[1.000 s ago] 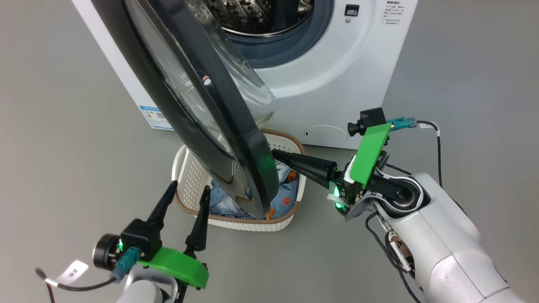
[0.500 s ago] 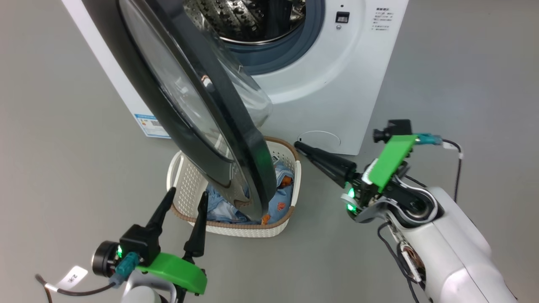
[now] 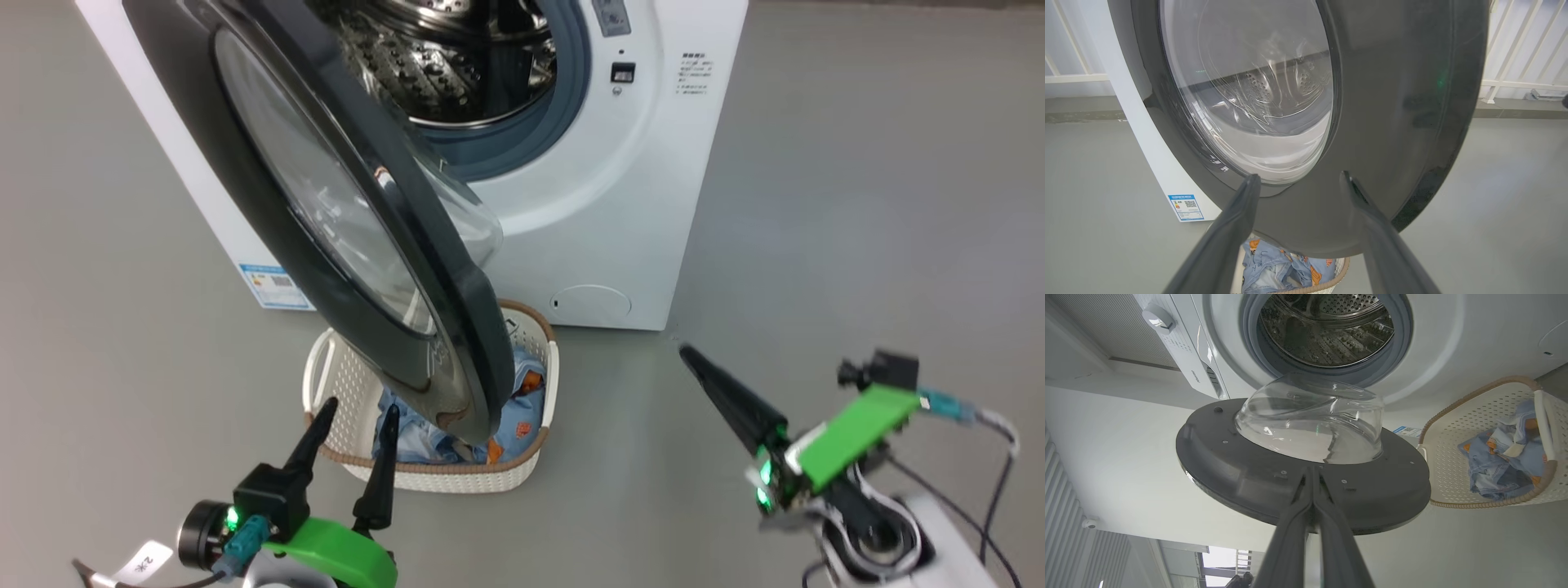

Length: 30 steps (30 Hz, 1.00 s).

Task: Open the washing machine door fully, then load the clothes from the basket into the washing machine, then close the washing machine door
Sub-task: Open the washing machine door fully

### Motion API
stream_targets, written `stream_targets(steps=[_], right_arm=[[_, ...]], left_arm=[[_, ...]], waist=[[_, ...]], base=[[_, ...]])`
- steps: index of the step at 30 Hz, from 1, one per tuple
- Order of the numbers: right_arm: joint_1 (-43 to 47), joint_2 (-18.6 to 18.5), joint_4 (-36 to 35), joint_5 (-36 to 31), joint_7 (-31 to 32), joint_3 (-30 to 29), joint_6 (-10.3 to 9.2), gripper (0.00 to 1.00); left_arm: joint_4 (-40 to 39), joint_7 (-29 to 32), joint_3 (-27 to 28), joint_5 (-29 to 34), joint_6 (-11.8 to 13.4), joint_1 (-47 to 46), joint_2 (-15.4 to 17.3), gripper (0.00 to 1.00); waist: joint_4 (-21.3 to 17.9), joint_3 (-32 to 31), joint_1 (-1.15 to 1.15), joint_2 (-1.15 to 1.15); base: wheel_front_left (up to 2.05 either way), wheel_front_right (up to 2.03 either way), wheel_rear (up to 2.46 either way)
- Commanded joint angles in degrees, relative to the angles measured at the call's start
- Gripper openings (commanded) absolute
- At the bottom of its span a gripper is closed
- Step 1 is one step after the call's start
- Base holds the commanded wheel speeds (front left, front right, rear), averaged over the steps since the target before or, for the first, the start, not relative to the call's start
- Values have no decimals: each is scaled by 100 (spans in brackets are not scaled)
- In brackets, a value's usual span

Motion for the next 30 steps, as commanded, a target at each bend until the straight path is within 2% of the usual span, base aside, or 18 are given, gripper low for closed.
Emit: stream_targets(steps=[1, 7, 8, 9, 10, 11, 20, 24, 30], right_arm=[[307, -6, -376, -110, -217, 26, 9, 0], [1026, -77, -880, -512, -852, -115, 9, 0], [1131, -97, -963, -616, -971, -130, 9, 10], [1229, -113, -1040, -725, -1089, -138, 9, 29], [1323, -116, -1112, -812, -1194, -141, 9, 78], [1410, -129, -1179, -914, -1295, -139, 9, 100], [2001, -152, -1373, -2039, -2493, -319, 9, 100], [2090, -255, -1131, -3141, -3130, -549, 9, 100], [2114, -130, -1032, -5227, -3483, -1493, 9, 100]], left_arm=[[-93, -46, 203, 79, 1, 0, 105, 100], [-54, -46, 250, 99, -4, 112, 105, 100], [-49, -46, 261, 101, -5, 134, 105, 100], [-41, -46, 268, 104, -8, 157, 105, 100], [-35, -46, 272, 106, -8, 180, 105, 100], [-30, -46, 272, 108, -8, 199, 105, 100], [-26, -46, 332, 106, -6, 289, 105, 100], [-40, -46, 398, 120, -13, 310, 105, 100], [-55, -46, 538, 133, -31, 307, 121, 100]], waist=[[-96, -128, 0, 0], [-230, -277, 0, 0], [-258, -305, 0, 0], [-282, -334, 0, 0], [-304, -359, 0, 0], [-320, -381, 0, 0], [-422, -478, 0, 0], [-495, -483, 0, 0], [-610, -482, 0, 0]], base=[[0, 0, 0], [0, 0, 0], [0, 0, 0], [0, 0, 0], [0, 0, 0], [0, 0, 0], [0, 0, 0], [0, 0, 0], [0, 0, 0]])
